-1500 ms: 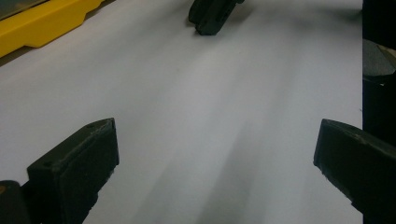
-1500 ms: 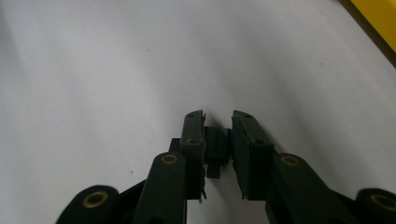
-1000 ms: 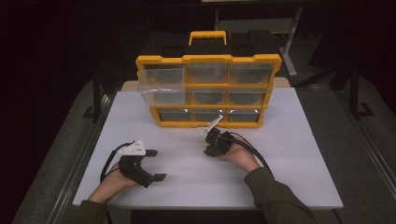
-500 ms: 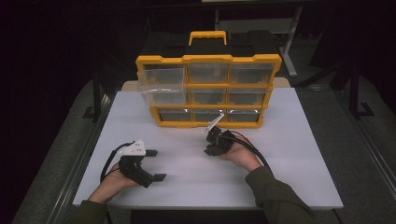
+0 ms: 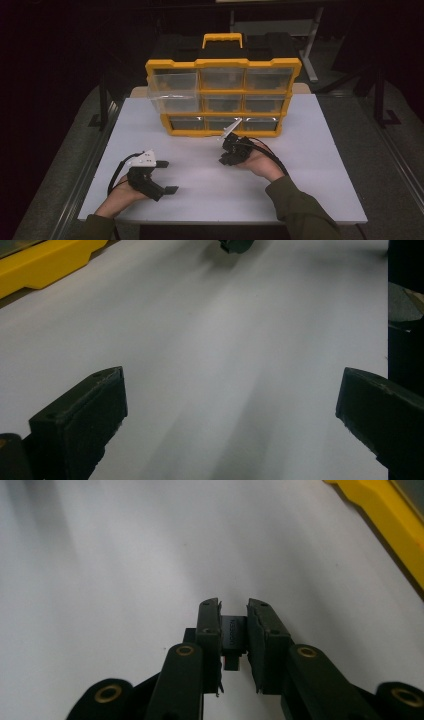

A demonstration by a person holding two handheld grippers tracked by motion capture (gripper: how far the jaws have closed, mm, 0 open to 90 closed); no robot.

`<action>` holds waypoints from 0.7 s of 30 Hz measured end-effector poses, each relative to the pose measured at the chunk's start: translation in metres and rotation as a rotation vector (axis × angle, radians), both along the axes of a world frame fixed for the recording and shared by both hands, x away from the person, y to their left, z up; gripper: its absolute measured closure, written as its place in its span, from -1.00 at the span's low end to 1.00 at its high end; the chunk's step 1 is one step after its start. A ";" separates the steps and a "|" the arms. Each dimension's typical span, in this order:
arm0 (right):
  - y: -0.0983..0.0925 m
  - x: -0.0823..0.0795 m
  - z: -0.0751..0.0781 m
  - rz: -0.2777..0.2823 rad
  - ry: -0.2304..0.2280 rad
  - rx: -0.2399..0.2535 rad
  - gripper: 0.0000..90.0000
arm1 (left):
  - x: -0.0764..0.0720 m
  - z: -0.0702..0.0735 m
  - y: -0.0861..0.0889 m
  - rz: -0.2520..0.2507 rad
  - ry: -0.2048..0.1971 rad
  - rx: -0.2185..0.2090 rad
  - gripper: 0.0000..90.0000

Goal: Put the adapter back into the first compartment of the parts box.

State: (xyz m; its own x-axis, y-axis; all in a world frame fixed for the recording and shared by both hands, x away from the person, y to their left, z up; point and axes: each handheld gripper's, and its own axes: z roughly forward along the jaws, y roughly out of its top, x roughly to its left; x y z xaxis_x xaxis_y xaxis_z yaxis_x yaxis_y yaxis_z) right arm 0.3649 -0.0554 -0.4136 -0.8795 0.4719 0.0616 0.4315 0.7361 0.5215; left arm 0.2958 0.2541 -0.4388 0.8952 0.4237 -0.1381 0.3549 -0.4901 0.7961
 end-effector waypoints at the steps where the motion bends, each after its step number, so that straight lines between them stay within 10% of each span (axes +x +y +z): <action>1: 0.000 0.000 0.002 0.007 -0.009 -0.001 0.68 | 0.000 0.000 0.000 0.001 0.001 0.000 -1.00; 21: 0.002 0.003 0.044 0.058 -0.007 0.017 0.68 | 0.000 0.001 0.001 0.000 -0.003 -0.001 -1.00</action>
